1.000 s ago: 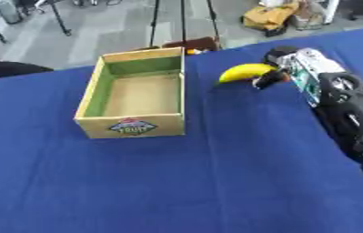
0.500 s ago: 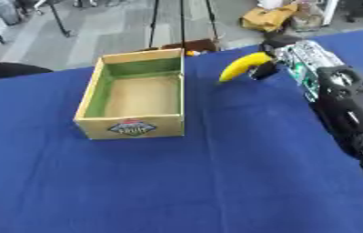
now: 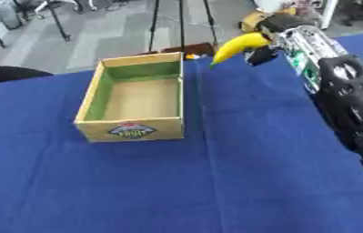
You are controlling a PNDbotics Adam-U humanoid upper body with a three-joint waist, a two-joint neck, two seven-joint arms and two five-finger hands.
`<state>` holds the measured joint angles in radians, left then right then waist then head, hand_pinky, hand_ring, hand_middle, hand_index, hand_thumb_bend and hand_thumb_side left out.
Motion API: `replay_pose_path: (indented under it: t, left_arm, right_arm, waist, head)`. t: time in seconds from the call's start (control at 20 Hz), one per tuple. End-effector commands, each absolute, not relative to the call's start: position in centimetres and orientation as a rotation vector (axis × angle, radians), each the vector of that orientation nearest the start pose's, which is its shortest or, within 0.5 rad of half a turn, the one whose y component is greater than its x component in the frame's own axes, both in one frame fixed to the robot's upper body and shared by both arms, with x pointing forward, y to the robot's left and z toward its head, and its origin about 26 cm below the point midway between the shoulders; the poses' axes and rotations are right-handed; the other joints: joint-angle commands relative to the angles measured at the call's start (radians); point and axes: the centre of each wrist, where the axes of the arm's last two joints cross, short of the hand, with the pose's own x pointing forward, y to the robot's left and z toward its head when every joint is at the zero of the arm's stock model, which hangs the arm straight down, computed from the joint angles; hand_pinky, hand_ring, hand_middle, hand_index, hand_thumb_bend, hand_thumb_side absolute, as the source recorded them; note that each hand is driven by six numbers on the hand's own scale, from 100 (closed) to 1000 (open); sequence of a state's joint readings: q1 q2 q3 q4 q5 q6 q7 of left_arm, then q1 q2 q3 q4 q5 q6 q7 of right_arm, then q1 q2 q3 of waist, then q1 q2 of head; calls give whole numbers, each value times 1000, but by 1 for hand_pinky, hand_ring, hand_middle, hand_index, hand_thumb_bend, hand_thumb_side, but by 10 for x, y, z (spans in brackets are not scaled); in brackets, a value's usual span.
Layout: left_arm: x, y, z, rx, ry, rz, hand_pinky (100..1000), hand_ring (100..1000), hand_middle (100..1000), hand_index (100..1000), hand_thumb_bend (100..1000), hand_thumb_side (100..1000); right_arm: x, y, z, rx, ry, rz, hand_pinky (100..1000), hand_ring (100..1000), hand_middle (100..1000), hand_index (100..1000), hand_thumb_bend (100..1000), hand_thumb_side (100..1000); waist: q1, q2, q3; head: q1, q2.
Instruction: Pick up objects on the table and place them in the box.
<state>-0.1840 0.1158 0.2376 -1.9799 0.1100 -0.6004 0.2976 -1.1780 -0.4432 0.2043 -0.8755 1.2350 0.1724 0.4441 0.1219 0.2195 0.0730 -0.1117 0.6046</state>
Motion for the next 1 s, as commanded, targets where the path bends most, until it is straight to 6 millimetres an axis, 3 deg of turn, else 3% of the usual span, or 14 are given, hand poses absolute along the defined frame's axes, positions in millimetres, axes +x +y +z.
replay_pose_path:
  t: [0.05,0.55,0.8,1.0]
  left_arm:
    - [283,302,164,-306,3400,-527,433,858,864,790,100,976]
    - [284,303,165,-299,3403,-515,437,856,862,790,100,975]
    - [284,301,166,-287,3403,-517,437,858,864,790,100,975]
    - [285,300,167,-274,3400,-520,437,860,865,790,100,976]
  right_arm:
    - [485,-230,319,-1456,-1191,1312,601,831,481,496,100,528]
    - [465,-180,352,-1517,-1415,1300,577,813,471,485,100,514]
    - [457,-149,354,-1491,-1527,1291,564,817,467,480,100,510]
    - [456,-128,345,-1445,-1572,1293,552,823,463,476,100,496]
  waist:
    - [-5,-24,0]
    - [-13,-32,7]
    - [-16,-29,18]
    - [-19,-22,29]
  head:
    - [-1,-9]
    - [-10,-2]
    - [-17,-5]
    - [-26,-10]
